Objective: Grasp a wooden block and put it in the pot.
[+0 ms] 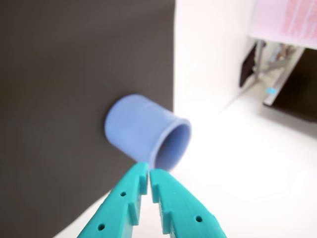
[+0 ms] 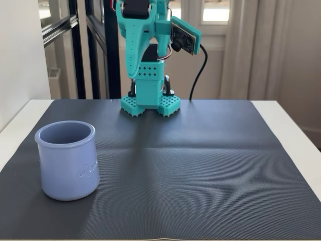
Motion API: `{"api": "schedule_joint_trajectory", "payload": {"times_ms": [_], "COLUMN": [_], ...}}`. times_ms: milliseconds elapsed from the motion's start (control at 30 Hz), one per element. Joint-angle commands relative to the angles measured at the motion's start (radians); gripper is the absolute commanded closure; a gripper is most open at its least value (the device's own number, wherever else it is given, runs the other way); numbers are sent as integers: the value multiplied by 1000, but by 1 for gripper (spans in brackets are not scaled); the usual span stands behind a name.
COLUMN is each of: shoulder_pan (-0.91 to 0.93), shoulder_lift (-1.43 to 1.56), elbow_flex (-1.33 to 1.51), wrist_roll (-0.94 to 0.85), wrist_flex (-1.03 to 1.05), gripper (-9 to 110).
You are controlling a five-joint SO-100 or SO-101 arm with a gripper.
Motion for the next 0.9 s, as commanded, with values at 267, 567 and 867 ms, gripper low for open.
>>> {"api": "schedule_joint_trajectory", "payload": {"times_ms": [267, 567, 867], "shoulder_pan": [-81, -81, -81], "shoulder_lift": [420, 560, 566], "elbow_flex": [413, 565, 565], "wrist_roll": [-17, -29, -61], "wrist_flex": [2, 8, 17], "gripper": [102, 102, 101]}}
